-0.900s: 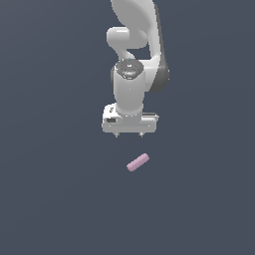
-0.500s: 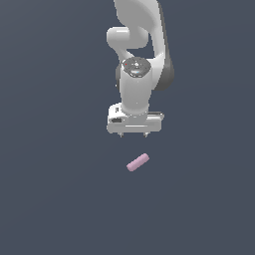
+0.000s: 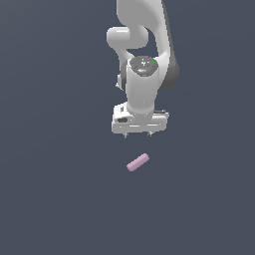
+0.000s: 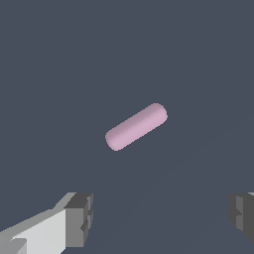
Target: Pick up the object and move it to a goal position.
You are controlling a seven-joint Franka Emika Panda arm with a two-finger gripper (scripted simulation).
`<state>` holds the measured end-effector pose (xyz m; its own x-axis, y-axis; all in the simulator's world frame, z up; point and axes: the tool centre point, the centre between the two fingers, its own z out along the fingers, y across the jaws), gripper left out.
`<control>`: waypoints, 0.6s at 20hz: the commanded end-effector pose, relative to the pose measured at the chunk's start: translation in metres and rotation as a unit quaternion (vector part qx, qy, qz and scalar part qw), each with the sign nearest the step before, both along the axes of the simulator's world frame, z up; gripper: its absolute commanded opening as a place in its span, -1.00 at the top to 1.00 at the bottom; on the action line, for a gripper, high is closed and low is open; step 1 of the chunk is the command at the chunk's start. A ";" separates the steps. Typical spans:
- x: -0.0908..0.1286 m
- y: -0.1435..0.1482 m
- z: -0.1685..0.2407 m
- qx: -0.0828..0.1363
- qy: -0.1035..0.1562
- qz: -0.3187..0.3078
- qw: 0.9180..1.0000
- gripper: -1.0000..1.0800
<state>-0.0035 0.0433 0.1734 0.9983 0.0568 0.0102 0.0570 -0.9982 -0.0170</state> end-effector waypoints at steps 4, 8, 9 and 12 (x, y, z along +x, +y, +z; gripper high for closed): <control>0.003 0.001 -0.005 0.001 0.001 -0.024 1.000 -0.92; 0.006 0.001 -0.011 0.002 0.002 -0.056 0.998 -0.92; 0.007 0.002 -0.013 0.002 0.003 -0.065 0.998 -0.92; 0.011 0.002 -0.020 0.003 0.004 -0.098 0.995 -0.92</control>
